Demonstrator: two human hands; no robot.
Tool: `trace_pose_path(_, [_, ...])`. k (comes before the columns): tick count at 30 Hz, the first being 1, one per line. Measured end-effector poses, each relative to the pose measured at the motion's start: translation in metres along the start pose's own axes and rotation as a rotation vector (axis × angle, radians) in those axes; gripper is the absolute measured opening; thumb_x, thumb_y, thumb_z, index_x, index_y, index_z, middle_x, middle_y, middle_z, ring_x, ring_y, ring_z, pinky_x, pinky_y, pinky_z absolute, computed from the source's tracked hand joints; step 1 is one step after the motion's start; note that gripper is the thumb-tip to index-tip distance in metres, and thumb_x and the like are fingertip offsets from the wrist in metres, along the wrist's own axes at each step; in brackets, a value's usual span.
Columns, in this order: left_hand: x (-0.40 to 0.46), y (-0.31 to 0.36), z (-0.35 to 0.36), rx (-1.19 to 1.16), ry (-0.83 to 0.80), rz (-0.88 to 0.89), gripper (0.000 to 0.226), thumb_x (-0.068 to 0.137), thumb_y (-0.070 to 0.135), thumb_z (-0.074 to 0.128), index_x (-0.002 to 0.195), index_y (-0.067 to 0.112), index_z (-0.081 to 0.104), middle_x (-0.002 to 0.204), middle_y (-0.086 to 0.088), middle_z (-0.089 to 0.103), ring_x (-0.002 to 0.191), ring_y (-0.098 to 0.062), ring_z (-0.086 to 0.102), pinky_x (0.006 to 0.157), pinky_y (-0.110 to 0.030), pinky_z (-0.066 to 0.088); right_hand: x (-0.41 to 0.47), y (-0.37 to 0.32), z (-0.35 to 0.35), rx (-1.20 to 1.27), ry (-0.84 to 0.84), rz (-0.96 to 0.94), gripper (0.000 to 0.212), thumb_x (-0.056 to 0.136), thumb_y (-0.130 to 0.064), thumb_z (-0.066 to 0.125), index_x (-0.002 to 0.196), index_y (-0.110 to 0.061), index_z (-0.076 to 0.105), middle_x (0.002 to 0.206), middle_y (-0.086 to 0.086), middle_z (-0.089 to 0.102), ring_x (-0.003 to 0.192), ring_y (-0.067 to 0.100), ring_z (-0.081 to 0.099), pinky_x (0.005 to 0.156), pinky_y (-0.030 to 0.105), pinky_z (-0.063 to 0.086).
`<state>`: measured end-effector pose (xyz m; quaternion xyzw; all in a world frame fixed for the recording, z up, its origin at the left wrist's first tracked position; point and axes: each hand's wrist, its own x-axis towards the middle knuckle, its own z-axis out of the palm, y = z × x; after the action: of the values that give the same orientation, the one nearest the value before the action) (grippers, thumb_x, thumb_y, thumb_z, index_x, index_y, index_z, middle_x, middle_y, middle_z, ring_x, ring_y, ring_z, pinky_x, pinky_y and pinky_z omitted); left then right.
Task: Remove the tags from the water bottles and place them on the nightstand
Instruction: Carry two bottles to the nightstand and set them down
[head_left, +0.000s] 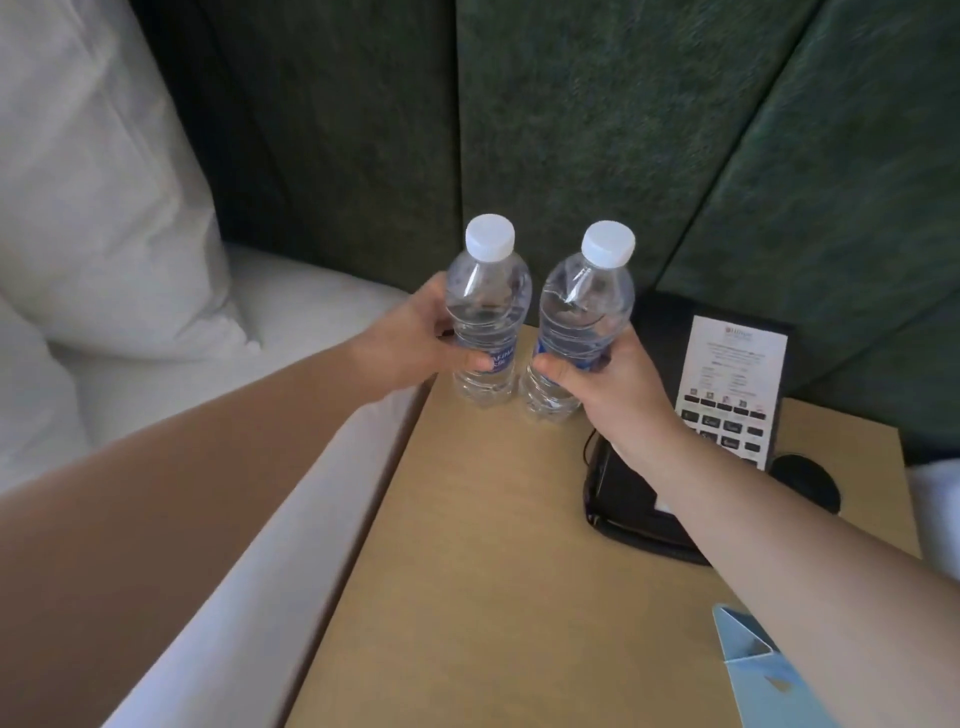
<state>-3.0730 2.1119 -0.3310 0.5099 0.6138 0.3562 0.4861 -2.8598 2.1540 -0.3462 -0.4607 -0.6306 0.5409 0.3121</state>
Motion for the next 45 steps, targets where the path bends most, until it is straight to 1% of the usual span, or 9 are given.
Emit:
trace_pose_path(7, [-0.029,-0.004,0.025,-0.126,0.351,0.000,0.093,0.053,0.051,0.086,0.132,0.026,0.041,0.132,0.012,0.053,0.126,-0.009,0.048,0.108,-0.044,0.041,-0.016,-0.012,-0.010,0.129,-0.068,0.015,0.099,0.064,-0.033,0.084,0.144,-0.024,0.026,0.135,-0.005,0.053,0.124,0.006,0.052,0.105,0.039,0.043])
trace_pose_path(12, [-0.030,0.008,0.041,-0.150,0.490,0.129,0.081,0.053,0.062,0.081,0.120,0.040,0.042,0.122,0.023,0.054,0.115,0.003,0.053,0.093,-0.026,0.051,-0.027,-0.034,-0.034,0.190,-0.098,-0.041,0.115,0.050,-0.060,0.083,0.143,-0.048,0.018,0.147,-0.007,0.040,0.129,0.006,0.047,0.097,0.028,0.044])
trace_pose_path(14, [-0.025,0.020,0.031,-0.097,0.472,0.181,0.068,0.058,0.058,0.081,0.114,0.045,0.045,0.112,0.025,0.059,0.105,0.006,0.057,0.085,-0.019,0.052,-0.023,-0.040,-0.042,0.157,-0.153,-0.065,0.103,0.060,-0.054,0.081,0.143,-0.050,0.020,0.144,-0.007,0.046,0.127,0.008,0.050,0.102,0.033,0.040])
trace_pose_path(21, [-0.019,0.028,-0.004,-0.155,0.136,0.206,0.067,0.070,0.033,0.077,0.129,0.022,0.046,0.125,0.000,0.062,0.113,-0.018,0.063,0.092,-0.043,0.054,-0.011,-0.050,-0.040,0.132,-0.177,-0.100,0.061,0.074,-0.020,0.068,0.131,-0.031,0.049,0.126,-0.009,0.063,0.114,0.010,0.061,0.090,0.030,0.051])
trace_pose_path(26, [-0.013,0.031,-0.009,-0.211,0.028,0.165,0.064,0.084,0.014,0.067,0.142,0.018,0.042,0.127,0.007,0.063,0.118,-0.008,0.059,0.091,-0.025,0.052,-0.008,-0.051,-0.028,0.153,-0.008,-0.102,0.060,0.087,-0.005,0.063,0.139,-0.026,0.044,0.136,-0.001,0.055,0.116,0.013,0.060,0.102,0.047,0.045])
trace_pose_path(29, [-0.011,0.030,-0.007,-0.224,0.134,0.119,0.079,0.085,0.020,0.071,0.151,0.030,0.028,0.146,0.011,0.045,0.131,-0.008,0.047,0.105,-0.037,0.045,-0.006,-0.052,-0.026,-0.029,0.042,-0.081,0.064,0.089,-0.019,0.064,0.144,-0.036,0.036,0.144,-0.006,0.046,0.130,0.010,0.045,0.110,0.044,0.036])
trace_pose_path(32, [-0.017,0.034,0.003,-0.160,0.327,0.118,0.091,0.065,0.048,0.081,0.143,0.045,0.034,0.143,0.010,0.043,0.126,-0.006,0.049,0.095,-0.028,0.050,-0.011,-0.056,-0.026,-0.185,0.112,-0.044,0.083,0.076,-0.036,0.075,0.144,-0.044,0.028,0.148,-0.005,0.035,0.131,0.011,0.042,0.107,0.039,0.037])
trace_pose_path(41, [-0.004,0.047,0.016,-0.097,0.464,0.127,0.041,0.081,0.022,0.077,0.115,0.033,0.057,0.105,0.012,0.068,0.096,-0.005,0.066,0.083,-0.038,0.058,0.001,-0.073,-0.010,-0.383,0.250,-0.129,0.067,0.067,-0.030,0.084,0.119,-0.017,0.043,0.121,0.006,0.052,0.106,0.020,0.056,0.089,0.042,0.049])
trace_pose_path(45, [0.008,0.051,0.017,-0.084,0.553,0.128,0.039,0.078,0.025,0.079,0.105,0.034,0.053,0.096,0.019,0.064,0.088,0.006,0.062,0.073,-0.018,0.052,0.009,-0.073,-0.014,-0.358,0.196,-0.152,0.054,0.072,-0.023,0.081,0.113,-0.020,0.046,0.120,-0.002,0.058,0.101,0.010,0.056,0.080,0.022,0.045])
